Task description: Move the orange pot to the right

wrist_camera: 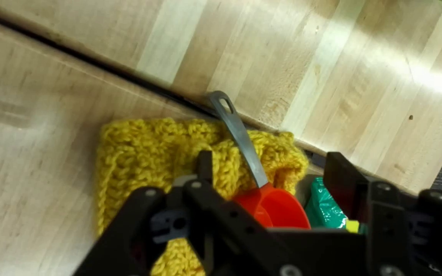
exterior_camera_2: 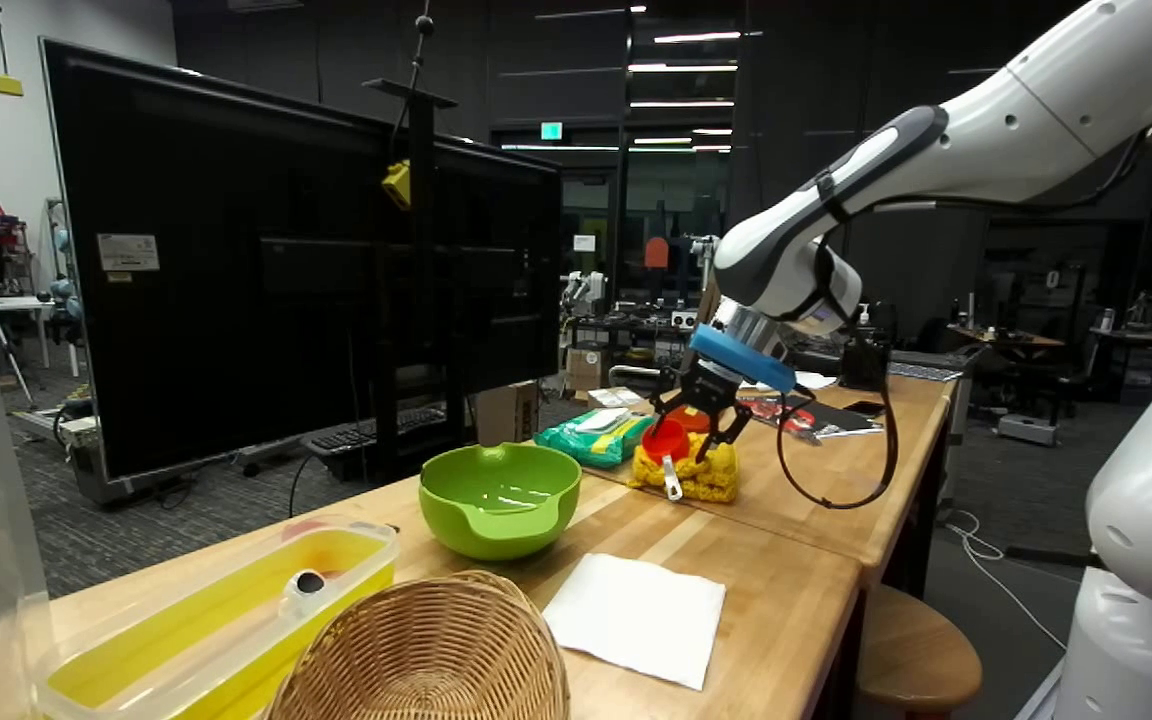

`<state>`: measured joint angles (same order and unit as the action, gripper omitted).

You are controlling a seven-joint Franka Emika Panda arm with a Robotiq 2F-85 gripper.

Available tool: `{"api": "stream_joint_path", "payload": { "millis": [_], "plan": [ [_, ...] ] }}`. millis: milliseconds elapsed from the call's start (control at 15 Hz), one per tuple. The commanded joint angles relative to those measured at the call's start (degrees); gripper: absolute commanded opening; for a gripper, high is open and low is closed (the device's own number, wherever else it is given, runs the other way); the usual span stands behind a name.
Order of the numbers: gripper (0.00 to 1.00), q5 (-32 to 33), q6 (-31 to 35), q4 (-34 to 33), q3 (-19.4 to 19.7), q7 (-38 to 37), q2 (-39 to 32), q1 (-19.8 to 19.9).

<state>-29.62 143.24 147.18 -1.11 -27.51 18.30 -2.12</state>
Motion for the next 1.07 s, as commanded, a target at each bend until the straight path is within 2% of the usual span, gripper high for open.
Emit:
{"api": "stream_joint_path", "payload": {
  "millis": [0,333,667,733,1000],
  "plan": [
    [1.00,1.9,-2.4,-1.1,-0.8,-1.5,2.0,1.0],
    [1.00,4.2,-7.8,-2.8,-2.6,-3.2,4.3,0.5],
    [1.00,3.0,-21.8,-6.9,-3.7,-4.1,5.0,-0.9],
    [1.00,3.0,-18.0,-5.7,-3.7,-2.3,4.1,-0.3],
    [1.00,3.0,-20.7,-6.7,-4.1,-3.0,4.4,-0.4]
  ]
}}
